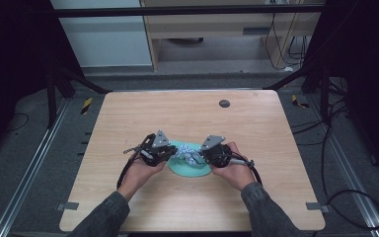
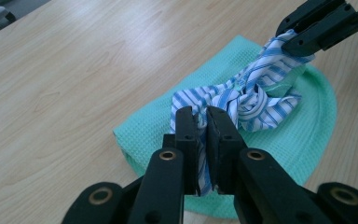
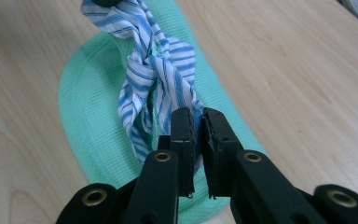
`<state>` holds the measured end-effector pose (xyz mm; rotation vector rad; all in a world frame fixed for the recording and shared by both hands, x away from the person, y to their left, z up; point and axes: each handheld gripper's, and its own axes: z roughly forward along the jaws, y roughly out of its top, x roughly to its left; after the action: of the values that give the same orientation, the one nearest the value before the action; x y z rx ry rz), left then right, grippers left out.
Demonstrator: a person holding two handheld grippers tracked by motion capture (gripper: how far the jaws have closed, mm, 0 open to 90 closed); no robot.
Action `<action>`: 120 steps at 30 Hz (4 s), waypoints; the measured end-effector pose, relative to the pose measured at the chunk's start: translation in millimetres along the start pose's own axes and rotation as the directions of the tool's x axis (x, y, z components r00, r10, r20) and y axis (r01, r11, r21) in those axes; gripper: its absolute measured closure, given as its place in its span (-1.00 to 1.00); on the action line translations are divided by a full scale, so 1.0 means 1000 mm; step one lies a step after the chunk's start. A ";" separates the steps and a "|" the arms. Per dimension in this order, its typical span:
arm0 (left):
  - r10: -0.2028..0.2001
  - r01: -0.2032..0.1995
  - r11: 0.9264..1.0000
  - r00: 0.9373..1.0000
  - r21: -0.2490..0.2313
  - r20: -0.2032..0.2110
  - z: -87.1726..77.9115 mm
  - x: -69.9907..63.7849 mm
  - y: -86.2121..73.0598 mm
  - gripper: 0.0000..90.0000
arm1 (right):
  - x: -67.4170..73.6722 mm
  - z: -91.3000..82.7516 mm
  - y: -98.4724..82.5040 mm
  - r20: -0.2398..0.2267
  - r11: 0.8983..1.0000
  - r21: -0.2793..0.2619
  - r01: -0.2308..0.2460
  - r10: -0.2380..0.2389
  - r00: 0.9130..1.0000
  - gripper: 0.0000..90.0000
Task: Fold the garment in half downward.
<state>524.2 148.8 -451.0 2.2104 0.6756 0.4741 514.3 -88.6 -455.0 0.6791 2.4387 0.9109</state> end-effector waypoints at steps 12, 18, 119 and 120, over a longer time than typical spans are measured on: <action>0.006 -0.006 1.000 1.000 0.006 0.030 -0.003 -0.009 -0.018 0.82 | 0.013 -0.002 -0.007 -0.030 1.000 0.000 0.014 -0.014 0.999 0.84; 0.019 -0.019 1.000 0.999 0.012 0.028 -0.005 -0.015 -0.022 0.85 | 0.018 -0.004 -0.009 -0.036 1.000 -0.002 0.021 -0.021 0.999 0.84; -0.017 0.016 0.999 0.999 0.040 0.029 -0.043 -0.025 -0.038 -0.62 | -0.006 -0.050 -0.073 0.033 0.985 0.022 -0.174 0.173 0.984 -0.63; -0.033 0.032 0.999 0.999 0.044 0.021 -0.042 -0.020 -0.037 -0.62 | -0.009 -0.050 -0.074 0.039 0.983 0.018 -0.181 0.180 0.983 -0.68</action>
<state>474.3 181.3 -454.8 2.2383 0.7162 0.4224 472.7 -166.4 -470.1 0.9291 2.3867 0.9323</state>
